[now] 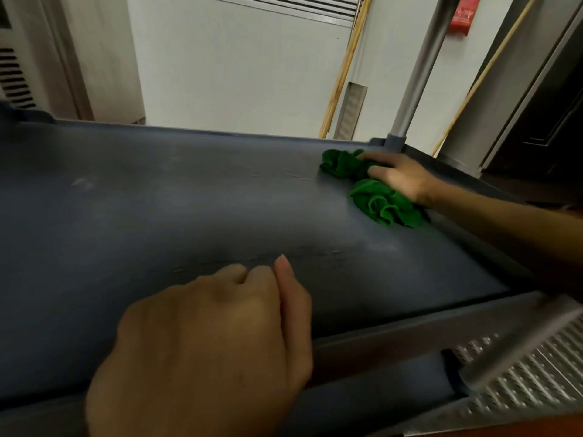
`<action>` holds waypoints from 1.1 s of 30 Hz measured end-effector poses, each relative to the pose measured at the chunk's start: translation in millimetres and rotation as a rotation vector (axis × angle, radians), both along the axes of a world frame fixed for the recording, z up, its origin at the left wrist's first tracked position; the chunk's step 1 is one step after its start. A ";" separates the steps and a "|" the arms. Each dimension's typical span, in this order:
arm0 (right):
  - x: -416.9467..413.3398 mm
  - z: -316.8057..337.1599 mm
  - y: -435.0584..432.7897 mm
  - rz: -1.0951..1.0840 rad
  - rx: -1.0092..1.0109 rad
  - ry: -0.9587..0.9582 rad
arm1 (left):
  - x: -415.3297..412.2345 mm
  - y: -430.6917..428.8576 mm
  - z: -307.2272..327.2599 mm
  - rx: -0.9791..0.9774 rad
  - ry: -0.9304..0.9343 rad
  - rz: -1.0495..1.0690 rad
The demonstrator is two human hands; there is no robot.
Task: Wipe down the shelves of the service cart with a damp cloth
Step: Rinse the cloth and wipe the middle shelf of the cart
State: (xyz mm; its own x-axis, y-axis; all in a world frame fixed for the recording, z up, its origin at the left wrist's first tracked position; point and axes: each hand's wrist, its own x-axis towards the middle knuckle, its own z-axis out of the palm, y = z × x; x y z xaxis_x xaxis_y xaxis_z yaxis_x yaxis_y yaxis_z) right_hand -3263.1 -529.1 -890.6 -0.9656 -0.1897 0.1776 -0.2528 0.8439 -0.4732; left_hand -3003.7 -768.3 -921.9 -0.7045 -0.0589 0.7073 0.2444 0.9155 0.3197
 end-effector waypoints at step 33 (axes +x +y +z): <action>180.7 17.8 -145.5 0.686 0.213 -0.326 | 88.7 -176.8 8.1 -0.118 -0.031 0.424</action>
